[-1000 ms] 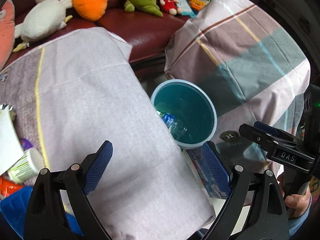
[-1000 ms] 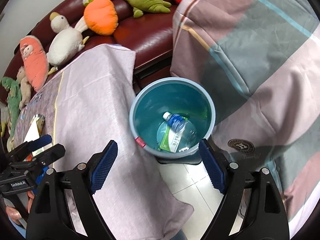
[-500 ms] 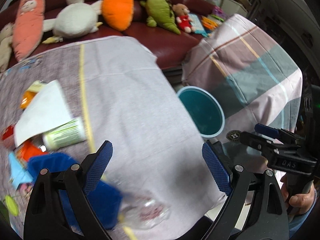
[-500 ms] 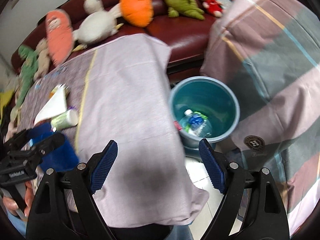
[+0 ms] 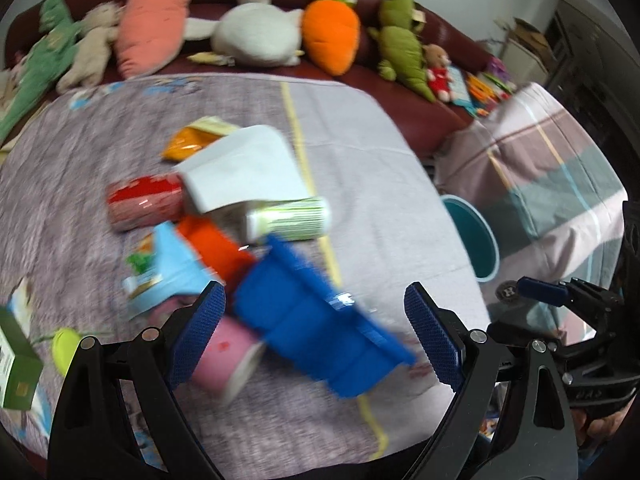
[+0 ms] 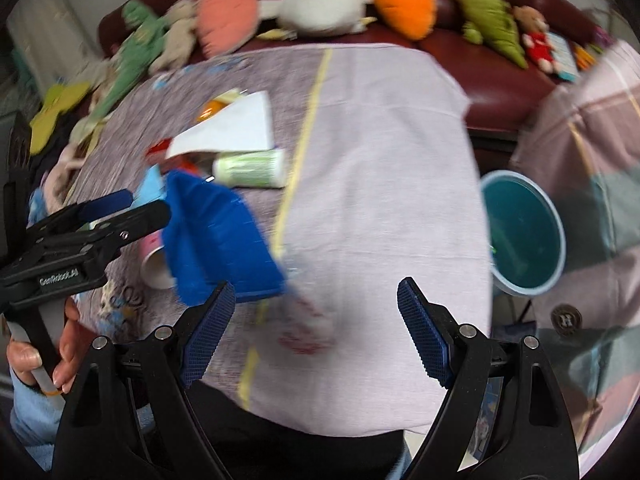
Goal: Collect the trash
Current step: 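Return both tools to the table toward the pink cup and plastic bag, then grasp the pink paper cup with left tool while right tool grasps the plastic bag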
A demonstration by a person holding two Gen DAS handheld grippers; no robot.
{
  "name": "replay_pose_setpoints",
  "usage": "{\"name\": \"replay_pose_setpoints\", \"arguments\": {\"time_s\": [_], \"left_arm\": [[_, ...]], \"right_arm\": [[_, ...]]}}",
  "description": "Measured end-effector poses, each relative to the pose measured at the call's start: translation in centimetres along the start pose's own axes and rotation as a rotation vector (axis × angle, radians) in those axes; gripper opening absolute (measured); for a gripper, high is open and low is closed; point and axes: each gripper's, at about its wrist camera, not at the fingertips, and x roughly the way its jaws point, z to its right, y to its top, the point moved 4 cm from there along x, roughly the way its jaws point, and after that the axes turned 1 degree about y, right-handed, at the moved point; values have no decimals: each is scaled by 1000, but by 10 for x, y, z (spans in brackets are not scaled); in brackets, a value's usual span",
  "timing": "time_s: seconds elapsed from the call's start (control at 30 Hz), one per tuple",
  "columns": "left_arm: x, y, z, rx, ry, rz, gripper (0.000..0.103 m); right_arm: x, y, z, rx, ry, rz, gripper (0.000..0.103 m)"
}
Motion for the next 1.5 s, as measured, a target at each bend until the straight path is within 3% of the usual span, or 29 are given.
{"name": "replay_pose_setpoints", "arguments": {"time_s": [0.2, 0.37, 0.77, 0.93, 1.03, 1.33, 1.5], "left_arm": [[-8, -14, -44, -73, 40, 4, 91], [-4, -25, -70, -141, 49, -13, 91], [15, -40, -98, -243, 49, -57, 91], [17, -36, -98, -238, 55, -54, 91], [17, -37, -98, -233, 54, -59, 91], [47, -53, -96, -378, 69, -125, 91], [61, -53, -94, -399, 73, -138, 93]], "right_arm": [[19, 4, -48, -106, 24, -36, 80], [34, 3, -58, -119, 39, -70, 80], [56, 9, -49, -103, 50, -107, 80], [60, 13, -43, -87, 54, -103, 80], [60, 18, -37, -76, 42, -89, 83], [59, 26, -22, -50, 54, -70, 83], [55, 33, 1, -23, 7, -21, 84]]}}
